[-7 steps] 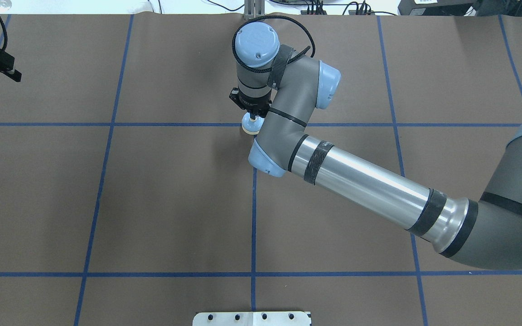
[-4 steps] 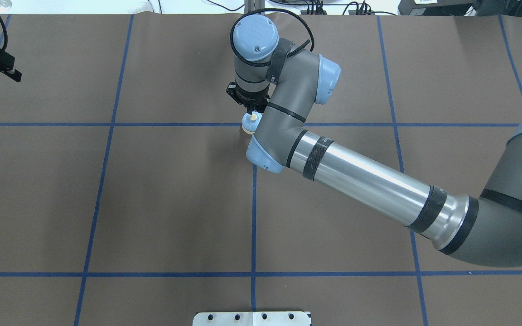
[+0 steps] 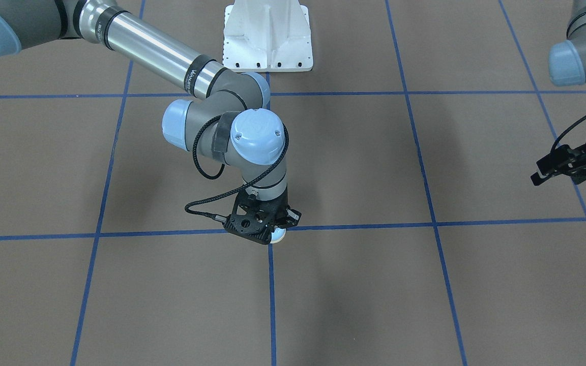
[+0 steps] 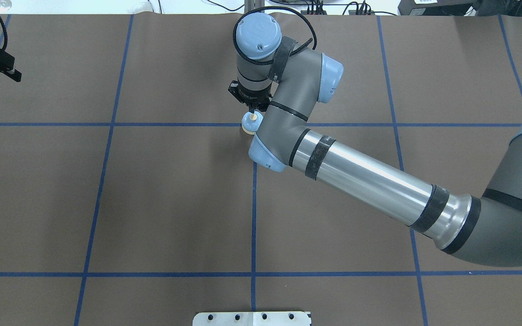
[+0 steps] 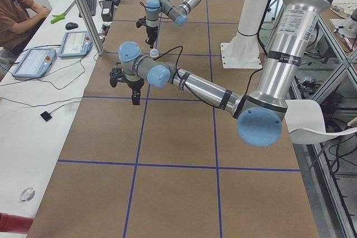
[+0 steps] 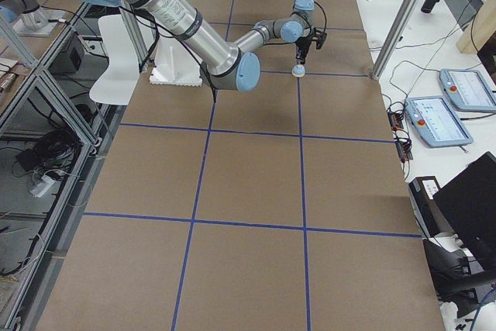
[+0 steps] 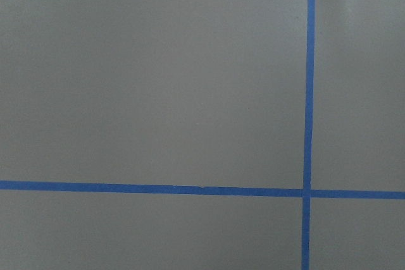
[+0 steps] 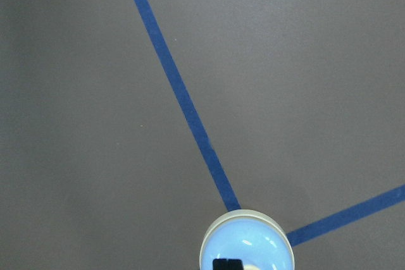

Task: Place and press bell with both arms
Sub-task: 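Press down on the bell's dome with the right gripper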

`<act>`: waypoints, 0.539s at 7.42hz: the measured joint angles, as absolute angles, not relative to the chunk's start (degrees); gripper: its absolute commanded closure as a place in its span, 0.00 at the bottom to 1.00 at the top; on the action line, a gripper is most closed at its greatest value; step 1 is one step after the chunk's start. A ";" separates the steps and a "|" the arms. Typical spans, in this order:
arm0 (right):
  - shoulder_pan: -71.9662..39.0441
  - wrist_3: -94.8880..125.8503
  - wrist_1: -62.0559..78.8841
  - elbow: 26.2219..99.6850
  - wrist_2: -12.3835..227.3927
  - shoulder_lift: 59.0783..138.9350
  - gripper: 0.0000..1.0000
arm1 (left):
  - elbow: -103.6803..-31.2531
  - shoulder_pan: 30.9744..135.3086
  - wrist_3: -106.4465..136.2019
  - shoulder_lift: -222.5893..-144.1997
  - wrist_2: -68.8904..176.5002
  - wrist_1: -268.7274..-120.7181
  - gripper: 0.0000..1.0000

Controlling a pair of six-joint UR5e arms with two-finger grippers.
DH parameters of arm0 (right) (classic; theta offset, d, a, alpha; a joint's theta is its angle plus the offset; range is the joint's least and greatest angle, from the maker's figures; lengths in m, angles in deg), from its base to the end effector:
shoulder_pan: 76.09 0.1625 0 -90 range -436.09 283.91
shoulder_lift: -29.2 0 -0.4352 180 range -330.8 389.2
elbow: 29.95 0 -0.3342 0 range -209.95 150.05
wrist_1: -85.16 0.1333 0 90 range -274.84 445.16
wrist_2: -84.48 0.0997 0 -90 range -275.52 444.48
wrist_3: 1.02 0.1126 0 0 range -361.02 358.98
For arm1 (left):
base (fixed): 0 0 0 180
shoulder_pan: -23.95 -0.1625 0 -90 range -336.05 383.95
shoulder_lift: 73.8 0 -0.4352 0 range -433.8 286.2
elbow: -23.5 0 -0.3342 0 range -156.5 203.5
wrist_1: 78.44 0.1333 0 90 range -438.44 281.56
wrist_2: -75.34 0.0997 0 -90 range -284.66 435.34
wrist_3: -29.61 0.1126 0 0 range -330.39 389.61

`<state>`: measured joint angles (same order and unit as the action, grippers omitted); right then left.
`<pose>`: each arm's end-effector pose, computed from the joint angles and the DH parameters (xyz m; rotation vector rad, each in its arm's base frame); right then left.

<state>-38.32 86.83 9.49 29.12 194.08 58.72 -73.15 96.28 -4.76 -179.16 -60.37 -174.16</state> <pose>-0.5856 -0.5746 0.2195 -0.0472 -0.8307 0.4549 0.1167 -0.5400 0.4801 0.0684 0.9021 -0.0783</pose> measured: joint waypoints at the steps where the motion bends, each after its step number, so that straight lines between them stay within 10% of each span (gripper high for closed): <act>1: -38.64 86.80 9.50 29.01 194.07 59.20 1.00 | -73.14 96.28 -4.76 -179.18 -60.36 -174.16 0.00; 4: -38.86 86.94 9.48 29.27 194.12 59.39 1.00 | -73.17 96.21 -4.76 -179.31 -60.37 -173.59 0.00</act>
<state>-38.86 86.94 9.48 29.27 194.12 59.39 -73.17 96.21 -4.76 -179.31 -60.37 -173.59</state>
